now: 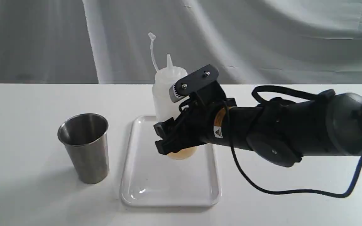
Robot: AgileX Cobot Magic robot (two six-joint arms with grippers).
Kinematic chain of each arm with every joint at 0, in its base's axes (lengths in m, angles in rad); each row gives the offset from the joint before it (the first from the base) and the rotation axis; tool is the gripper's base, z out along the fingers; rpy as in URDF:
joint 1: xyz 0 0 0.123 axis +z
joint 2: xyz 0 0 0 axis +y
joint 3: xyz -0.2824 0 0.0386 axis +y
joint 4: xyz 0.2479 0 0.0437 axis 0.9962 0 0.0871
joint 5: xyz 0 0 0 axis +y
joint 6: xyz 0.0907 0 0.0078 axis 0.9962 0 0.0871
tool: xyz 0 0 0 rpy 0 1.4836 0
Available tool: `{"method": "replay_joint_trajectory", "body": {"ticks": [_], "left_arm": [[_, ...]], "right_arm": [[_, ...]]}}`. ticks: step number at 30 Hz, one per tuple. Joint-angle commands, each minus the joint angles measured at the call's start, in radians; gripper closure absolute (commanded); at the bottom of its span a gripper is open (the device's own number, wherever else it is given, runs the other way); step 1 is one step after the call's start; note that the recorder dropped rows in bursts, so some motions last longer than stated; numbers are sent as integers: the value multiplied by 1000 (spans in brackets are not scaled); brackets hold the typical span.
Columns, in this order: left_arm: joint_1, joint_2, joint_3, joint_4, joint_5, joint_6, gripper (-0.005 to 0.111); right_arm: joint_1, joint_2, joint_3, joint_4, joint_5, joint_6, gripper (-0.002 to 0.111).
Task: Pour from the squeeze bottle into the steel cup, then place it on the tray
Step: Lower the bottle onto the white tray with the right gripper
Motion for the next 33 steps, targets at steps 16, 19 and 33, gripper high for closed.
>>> {"method": "replay_joint_trajectory", "body": {"ticks": [16, 19, 33], "left_arm": [[-3, -5, 4, 1, -7, -2, 98], [-3, -5, 4, 1, -7, -2, 98], [-3, -5, 4, 1, -7, -2, 98]], "right_arm": [[-8, 79, 1, 101, -147, -61, 67], [-8, 79, 1, 109, -151, -91, 67], [-8, 127, 1, 123, -163, -107, 67]]}}
